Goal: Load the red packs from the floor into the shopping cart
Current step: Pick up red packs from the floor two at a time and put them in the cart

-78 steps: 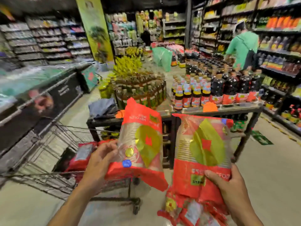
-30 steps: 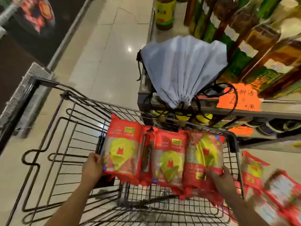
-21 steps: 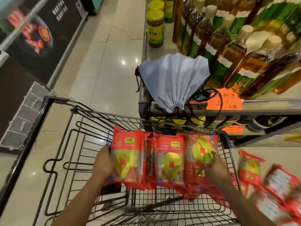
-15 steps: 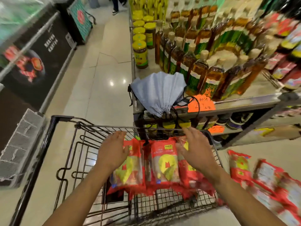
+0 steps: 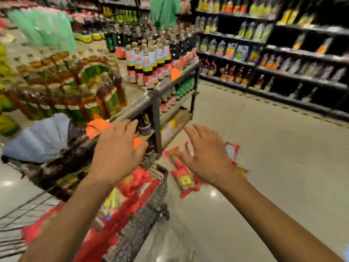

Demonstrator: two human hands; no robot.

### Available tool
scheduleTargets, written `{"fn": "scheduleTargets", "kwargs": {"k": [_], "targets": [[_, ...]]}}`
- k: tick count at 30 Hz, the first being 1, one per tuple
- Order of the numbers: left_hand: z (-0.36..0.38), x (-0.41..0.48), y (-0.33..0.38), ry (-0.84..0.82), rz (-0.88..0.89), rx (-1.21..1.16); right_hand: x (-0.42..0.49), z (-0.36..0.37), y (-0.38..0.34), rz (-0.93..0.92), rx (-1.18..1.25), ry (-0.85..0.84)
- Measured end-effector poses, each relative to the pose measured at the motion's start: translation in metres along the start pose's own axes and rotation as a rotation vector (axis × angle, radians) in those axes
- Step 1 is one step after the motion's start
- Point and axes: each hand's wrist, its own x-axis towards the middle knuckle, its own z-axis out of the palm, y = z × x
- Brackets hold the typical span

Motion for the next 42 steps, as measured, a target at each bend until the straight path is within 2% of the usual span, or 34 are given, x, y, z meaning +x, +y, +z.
{"fn": "scheduleTargets", "kwargs": {"k": [5, 9, 15, 19, 24, 30, 37, 42], "targets": [[-0.008, 0.034, 0.128, -0.038, 0.235, -0.026, -0.07, -0.039, 0.12, 0.249, 0.016, 0.098], [-0.007, 0.052, 0.235, -0.007, 0.376, -0.028, -0.114, -0.066, 0.209, 0.351, -0.014, 0.132], [0.011, 0.073, 0.402, -0.031, 0.446, -0.027, -0.173, -0.102, 0.346, 0.437, -0.003, 0.087], [0.032, 0.08, 0.481, -0.048, 0.456, -0.081, -0.193, -0.107, 0.419, 0.47, 0.005, 0.049], [0.075, 0.111, 0.519, -0.147, 0.418, -0.025, -0.171, -0.086, 0.479, 0.491, 0.088, 0.004], [0.153, 0.185, 0.512, -0.238, 0.37, 0.004, -0.103, -0.028, 0.531, 0.52, 0.13, -0.124], [0.297, 0.326, 0.515, -0.414, 0.339, -0.057, 0.003, 0.067, 0.611, 0.628, 0.141, -0.298], [0.429, 0.415, 0.528, -0.523, 0.347, -0.021, 0.073, 0.17, 0.679, 0.688, 0.164, -0.426]]}}
